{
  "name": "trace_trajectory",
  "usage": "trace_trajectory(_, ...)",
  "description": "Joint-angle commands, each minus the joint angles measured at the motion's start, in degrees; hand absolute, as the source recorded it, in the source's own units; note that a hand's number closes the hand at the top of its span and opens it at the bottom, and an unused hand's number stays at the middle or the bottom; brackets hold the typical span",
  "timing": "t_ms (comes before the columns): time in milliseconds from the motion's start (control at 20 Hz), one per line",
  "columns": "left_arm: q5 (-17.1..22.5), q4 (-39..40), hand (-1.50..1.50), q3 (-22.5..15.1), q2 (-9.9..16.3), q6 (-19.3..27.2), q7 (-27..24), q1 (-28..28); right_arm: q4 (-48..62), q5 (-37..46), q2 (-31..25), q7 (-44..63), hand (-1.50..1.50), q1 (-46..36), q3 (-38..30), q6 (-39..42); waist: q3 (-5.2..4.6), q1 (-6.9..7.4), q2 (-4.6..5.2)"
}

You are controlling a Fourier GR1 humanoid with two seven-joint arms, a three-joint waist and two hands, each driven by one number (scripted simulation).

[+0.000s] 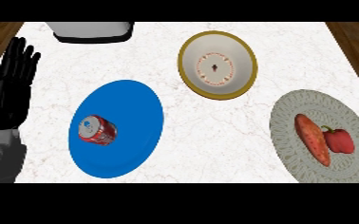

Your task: Pick the bell pepper from the placemat and place it in the bowl

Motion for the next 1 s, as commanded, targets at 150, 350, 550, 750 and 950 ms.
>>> trace_trajectory(150, -0.1, -0.3, 0.0, 1.2, 0.4, -1.7, 1.0, 0.0, 7.1, 9.8, -0.1, -7.0, -1.5, -1.0, 1.3, 1.5, 0.04, 0.62, 0.09)
trace_trajectory(350, -1.1, 2.0, 0.0, 1.1, -0.2, -2.5, 0.2, -1.7, 5.8, 10.7, -0.6, -1.2, -1.5, -7.0, 6.7, 2.3, 0.01, 1.01, 0.21)
trace_trajectory(550, -1.4, -0.2, 0.0, 0.8, -2.1, -1.3, 1.4, -1.5, 11.1, 14.2, -0.3, 1.1, -1.5, -13.6, 12.5, 2.0, 0.02, 1.34, 0.22)
trace_trajectory(750, -3.4, 1.9, 0.0, 0.5, -2.8, 0.0, 2.4, -4.4, 15.2, 19.6, 3.7, -1.5, -1.5, -15.2, 17.1, -2.0, 0.04, 0.9, 0.21)
trace_trajectory(950, -3.6, 0.6, 0.0, 1.5, -3.9, -1.4, -0.3, -1.0, 20.0, 22.5, 5.4, -2.9, -1.5, -18.0, 17.2, -2.2, 0.02, 0.8, 0.12)
